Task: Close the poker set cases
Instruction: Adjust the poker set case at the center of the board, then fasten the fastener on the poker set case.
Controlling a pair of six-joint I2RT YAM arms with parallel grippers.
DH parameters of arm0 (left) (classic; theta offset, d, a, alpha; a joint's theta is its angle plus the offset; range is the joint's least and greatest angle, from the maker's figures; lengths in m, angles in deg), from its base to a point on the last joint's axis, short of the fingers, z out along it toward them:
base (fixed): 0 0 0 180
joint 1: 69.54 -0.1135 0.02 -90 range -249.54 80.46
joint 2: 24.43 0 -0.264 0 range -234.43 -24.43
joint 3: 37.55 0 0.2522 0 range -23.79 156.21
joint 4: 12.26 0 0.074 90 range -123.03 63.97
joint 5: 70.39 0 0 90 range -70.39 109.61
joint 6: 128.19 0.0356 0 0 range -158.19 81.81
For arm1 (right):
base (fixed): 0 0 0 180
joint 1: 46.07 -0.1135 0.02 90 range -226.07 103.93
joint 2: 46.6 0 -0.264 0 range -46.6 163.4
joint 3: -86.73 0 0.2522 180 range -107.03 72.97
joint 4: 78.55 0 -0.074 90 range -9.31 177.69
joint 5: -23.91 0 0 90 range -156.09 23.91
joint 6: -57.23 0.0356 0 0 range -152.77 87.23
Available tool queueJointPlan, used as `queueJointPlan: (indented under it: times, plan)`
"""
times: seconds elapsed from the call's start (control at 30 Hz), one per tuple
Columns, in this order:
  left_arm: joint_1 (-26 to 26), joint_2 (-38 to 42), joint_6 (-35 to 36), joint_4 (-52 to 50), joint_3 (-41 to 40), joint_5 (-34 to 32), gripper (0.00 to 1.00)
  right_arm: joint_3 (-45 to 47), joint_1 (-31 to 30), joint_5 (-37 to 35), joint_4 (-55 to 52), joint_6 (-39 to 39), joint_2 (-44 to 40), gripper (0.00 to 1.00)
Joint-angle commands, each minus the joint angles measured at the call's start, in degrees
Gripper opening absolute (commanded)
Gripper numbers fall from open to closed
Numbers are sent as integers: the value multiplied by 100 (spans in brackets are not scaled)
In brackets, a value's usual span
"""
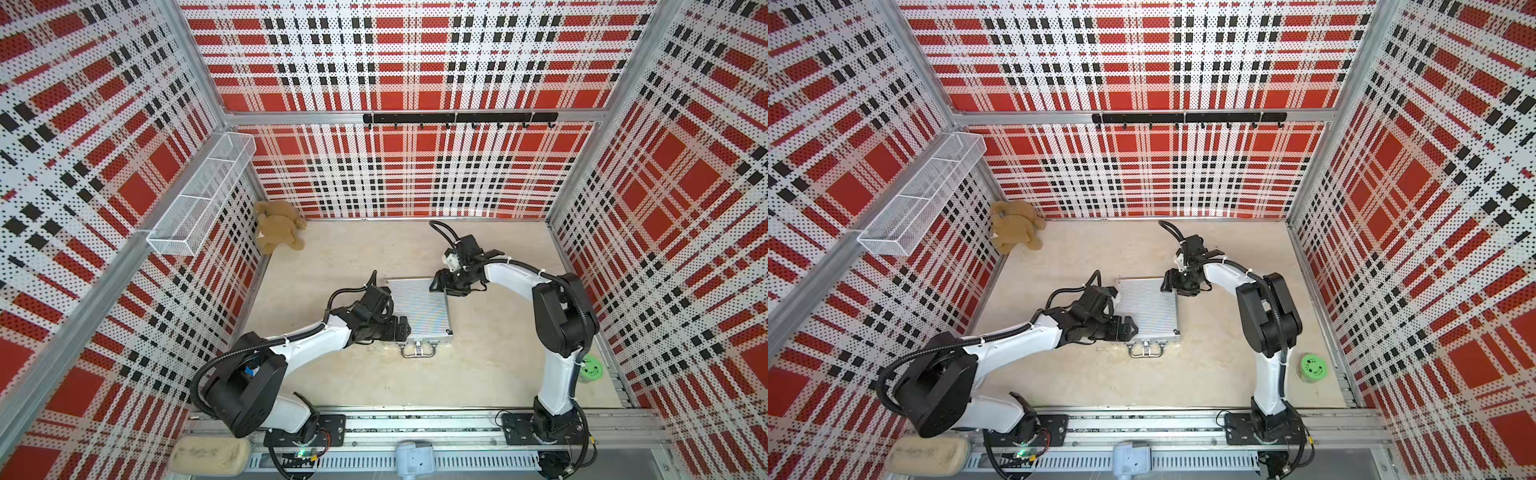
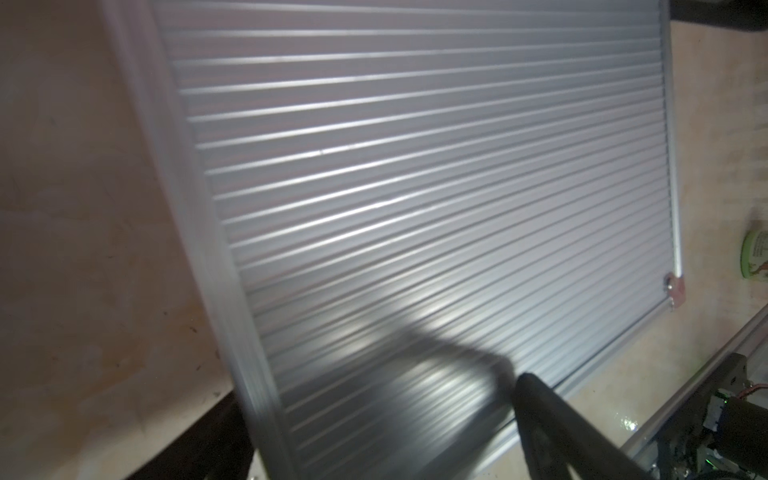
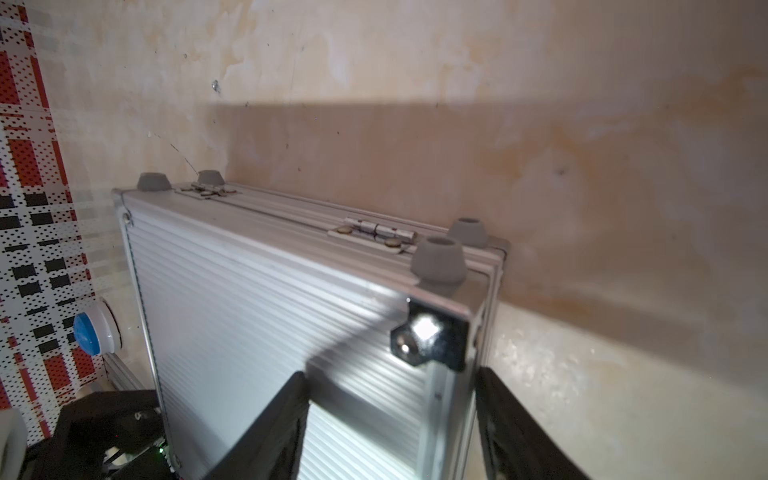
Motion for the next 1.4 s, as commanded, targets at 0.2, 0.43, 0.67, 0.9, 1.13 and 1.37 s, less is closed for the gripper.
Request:
queueJointPlan:
  times: [0.2,0.43,0.67,0.9,1.13,1.37]
  plan:
    - [590,-508,-23,67,316,152,94,-705,-122,243,-98,-363,612,64]
    - [769,-741,-97,61,555,148,94,-699,-37,-130,-201,-306,386,68]
    - [479,-42,-29,-654,551,-26,95,304,186,-445,-142,40,-980,73]
    - [-823,449,630,-1493,1151,214,96,2088,36,-352,312,1084,-2644,74]
    - [-1201,-963,1799,-2182,2881,272,94,3550,-875,-643,1002,2655,-4076,74]
    - [-1070,-2226,2481,-2558,4237,430,91,4380,-1662,-1218,1341,3723,-4787,74]
